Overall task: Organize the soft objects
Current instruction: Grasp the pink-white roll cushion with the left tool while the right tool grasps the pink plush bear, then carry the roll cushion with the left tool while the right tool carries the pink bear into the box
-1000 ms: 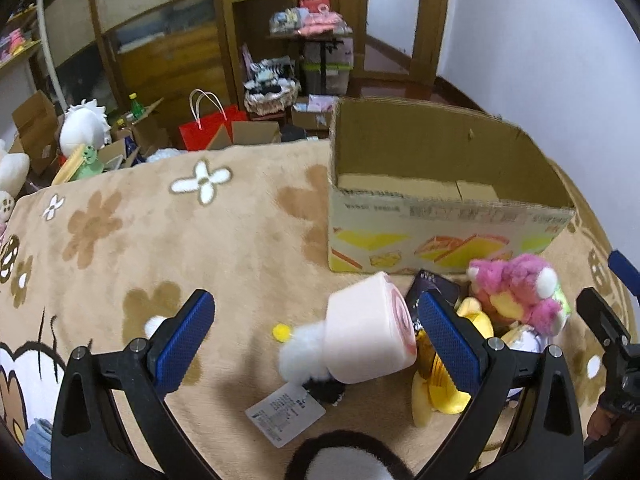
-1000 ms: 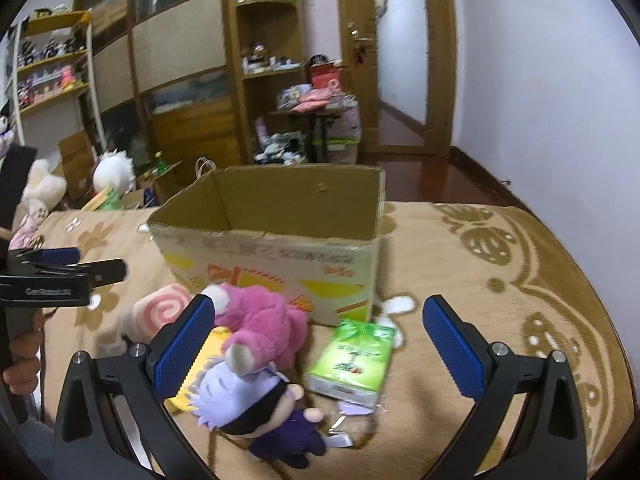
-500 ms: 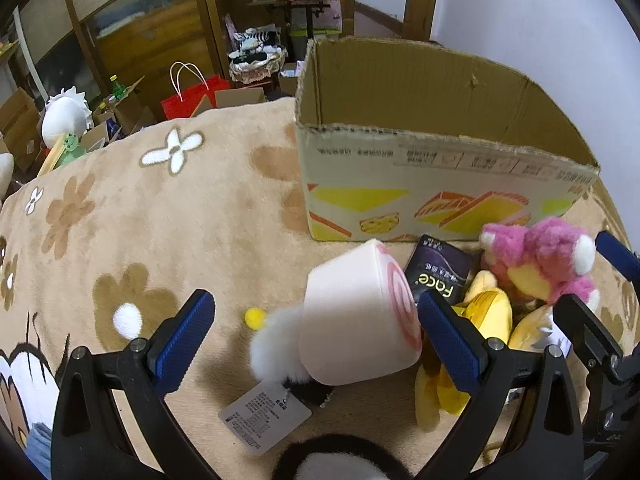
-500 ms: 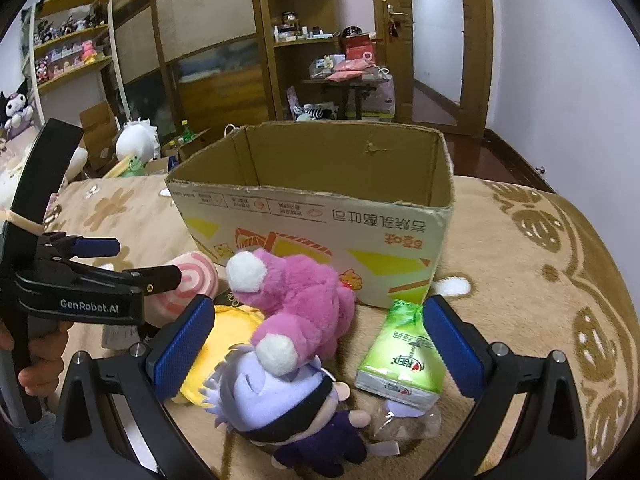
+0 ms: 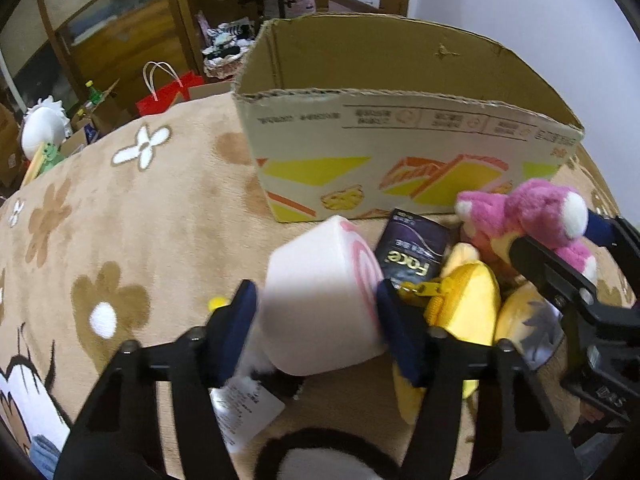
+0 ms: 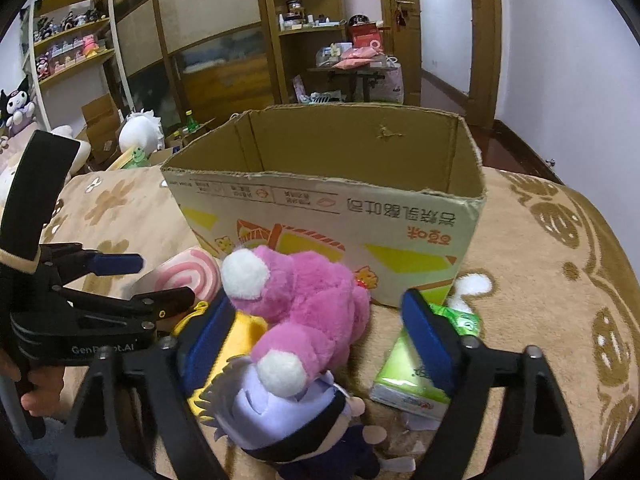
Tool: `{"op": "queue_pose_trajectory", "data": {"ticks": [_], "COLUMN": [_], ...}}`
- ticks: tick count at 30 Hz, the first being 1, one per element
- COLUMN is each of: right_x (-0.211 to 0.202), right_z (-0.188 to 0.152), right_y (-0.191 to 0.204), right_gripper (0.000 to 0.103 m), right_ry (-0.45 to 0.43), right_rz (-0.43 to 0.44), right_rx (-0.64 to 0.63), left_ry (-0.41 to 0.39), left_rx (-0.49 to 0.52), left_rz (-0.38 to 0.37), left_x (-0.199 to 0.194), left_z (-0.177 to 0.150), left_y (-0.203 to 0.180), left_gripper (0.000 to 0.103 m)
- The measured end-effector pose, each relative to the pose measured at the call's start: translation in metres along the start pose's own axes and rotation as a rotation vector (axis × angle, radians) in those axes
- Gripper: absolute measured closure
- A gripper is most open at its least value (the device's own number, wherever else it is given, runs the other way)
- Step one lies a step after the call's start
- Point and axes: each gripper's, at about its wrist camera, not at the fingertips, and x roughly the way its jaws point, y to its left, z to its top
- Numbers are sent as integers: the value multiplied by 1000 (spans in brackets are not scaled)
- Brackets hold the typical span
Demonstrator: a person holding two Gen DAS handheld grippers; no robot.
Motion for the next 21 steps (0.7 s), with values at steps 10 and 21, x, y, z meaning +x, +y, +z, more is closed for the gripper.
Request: {"op": "queue_pose_trajectory", "data": {"ticks": [10, 21], "right_x": [6, -21], "right_z": [-2, -1], "right_y": [-2, -8], "right_gripper": [63, 63], "right_ry": [39, -28], "right_rz": [15, -5], "right_rx": [20, 62], "left_ry": [-12, -59], "left_rx": [38, 47], "left_rz": [34, 48], "left_x": [-4, -25], "left_z": [-3, -4], "left_y": [-8, -11], "left_gripper": [62, 65]}}
